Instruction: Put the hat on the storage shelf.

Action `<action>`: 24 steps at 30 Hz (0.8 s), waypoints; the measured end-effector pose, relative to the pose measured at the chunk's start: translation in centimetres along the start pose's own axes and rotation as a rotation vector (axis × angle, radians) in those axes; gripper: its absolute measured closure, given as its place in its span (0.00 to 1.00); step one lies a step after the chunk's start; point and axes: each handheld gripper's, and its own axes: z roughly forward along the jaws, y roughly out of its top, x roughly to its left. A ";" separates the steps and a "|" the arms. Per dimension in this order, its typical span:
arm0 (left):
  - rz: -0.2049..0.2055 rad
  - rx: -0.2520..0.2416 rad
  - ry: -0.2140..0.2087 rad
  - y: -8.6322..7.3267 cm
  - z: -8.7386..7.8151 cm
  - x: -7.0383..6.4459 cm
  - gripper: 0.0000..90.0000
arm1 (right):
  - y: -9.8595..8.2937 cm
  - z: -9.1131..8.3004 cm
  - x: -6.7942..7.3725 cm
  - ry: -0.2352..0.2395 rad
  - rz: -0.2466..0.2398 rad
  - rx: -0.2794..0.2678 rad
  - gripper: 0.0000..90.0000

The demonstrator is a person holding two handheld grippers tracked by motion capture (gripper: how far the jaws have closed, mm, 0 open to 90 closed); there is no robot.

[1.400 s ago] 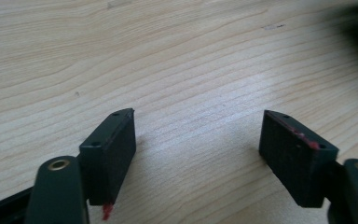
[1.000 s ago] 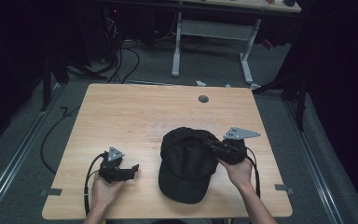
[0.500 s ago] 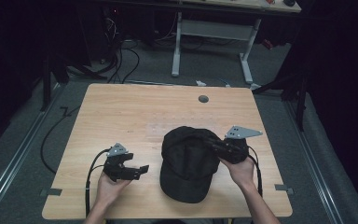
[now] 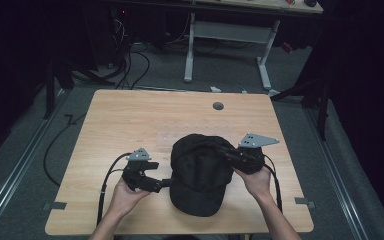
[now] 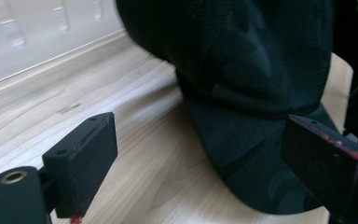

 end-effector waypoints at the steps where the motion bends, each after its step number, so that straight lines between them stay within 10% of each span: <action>1: 0.001 0.009 -0.003 0.1 0.1 -0.1 0.13 | 0.0 0.0 0.0 0.001 -0.001 -0.003 0.94; 24: 0.017 0.107 -0.032 0.4 2.3 -1.6 0.10 | 1.2 0.5 0.7 0.075 -0.051 -0.035 0.94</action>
